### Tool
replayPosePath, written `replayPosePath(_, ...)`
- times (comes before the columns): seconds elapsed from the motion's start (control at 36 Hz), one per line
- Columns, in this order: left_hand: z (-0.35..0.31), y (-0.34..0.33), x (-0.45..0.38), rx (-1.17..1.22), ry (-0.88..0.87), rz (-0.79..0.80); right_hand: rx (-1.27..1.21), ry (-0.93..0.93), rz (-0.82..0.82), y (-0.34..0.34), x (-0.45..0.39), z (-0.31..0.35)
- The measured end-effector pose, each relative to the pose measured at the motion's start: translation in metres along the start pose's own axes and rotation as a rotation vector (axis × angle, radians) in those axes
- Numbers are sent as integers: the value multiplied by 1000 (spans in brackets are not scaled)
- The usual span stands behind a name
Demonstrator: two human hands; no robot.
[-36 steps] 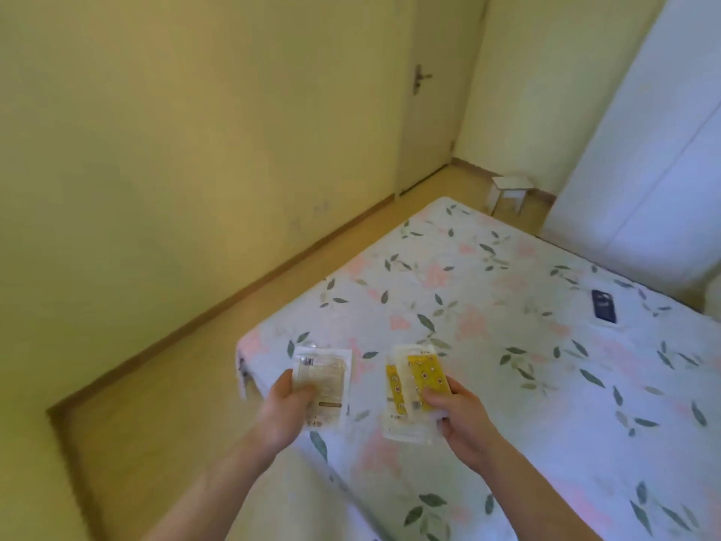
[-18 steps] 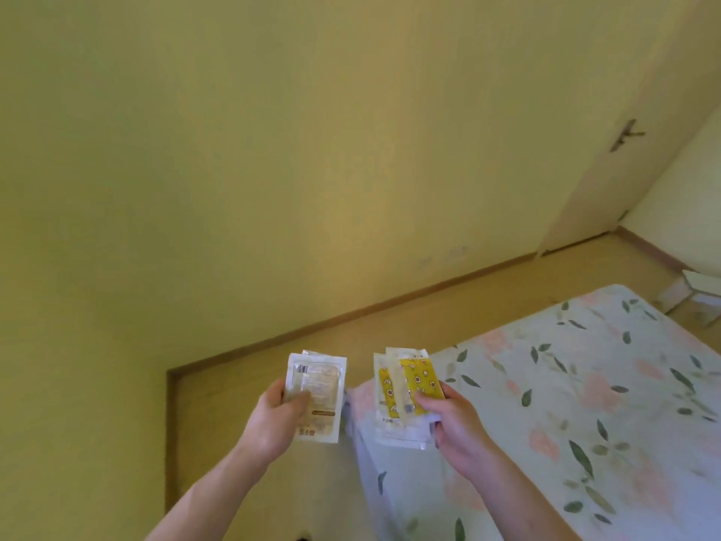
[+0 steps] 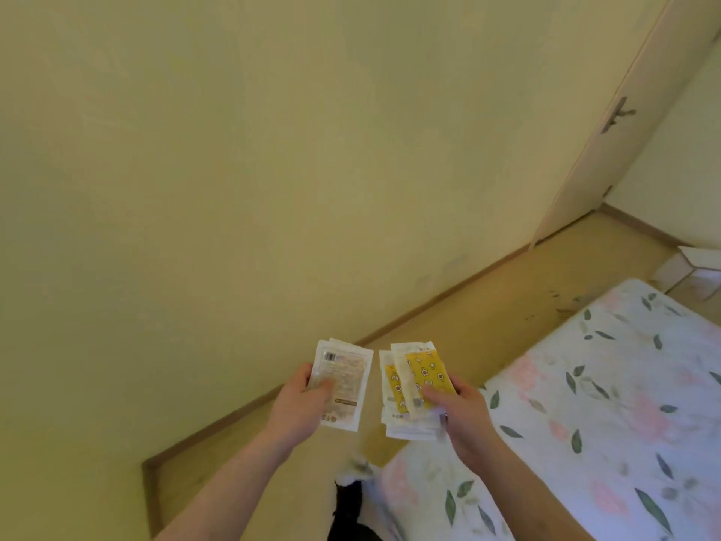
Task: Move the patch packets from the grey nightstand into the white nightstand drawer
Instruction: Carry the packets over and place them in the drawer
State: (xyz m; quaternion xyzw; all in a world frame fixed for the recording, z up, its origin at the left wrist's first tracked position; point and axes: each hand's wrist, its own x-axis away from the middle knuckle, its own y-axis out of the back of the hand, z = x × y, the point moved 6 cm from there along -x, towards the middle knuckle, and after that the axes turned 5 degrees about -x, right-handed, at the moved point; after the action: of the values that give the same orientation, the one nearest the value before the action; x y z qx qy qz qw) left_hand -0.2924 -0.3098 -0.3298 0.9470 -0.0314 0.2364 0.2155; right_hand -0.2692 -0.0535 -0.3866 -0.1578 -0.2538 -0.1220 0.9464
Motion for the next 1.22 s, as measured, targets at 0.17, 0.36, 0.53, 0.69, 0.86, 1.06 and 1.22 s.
replayPosePath(0.17,-56,13,-93,-57,-11,47,-19,15,-31,-27,-84,42)
replayPosePath(0.36,-123,4,-187,-30,-31,117,-72,61,-97,-37,-161,108)
replayPosePath(0.53,-185,-35,-274,-71,-109,219,-133,107,-218,-9,-218,150)
replayPosePath(0.69,-243,-78,-361,-122,-170,355,-188,154,-321,15,-275,190)
replayPosePath(0.86,-304,-133,-432,-196,-217,494,-305,192,-440,44,-320,221)
replayPosePath(1.06,-379,-246,-460,-287,-310,720,-425,257,-681,119,-312,249)
replayPosePath(1.22,-449,-360,-466,-343,-415,897,-521,331,-871,212,-311,275)
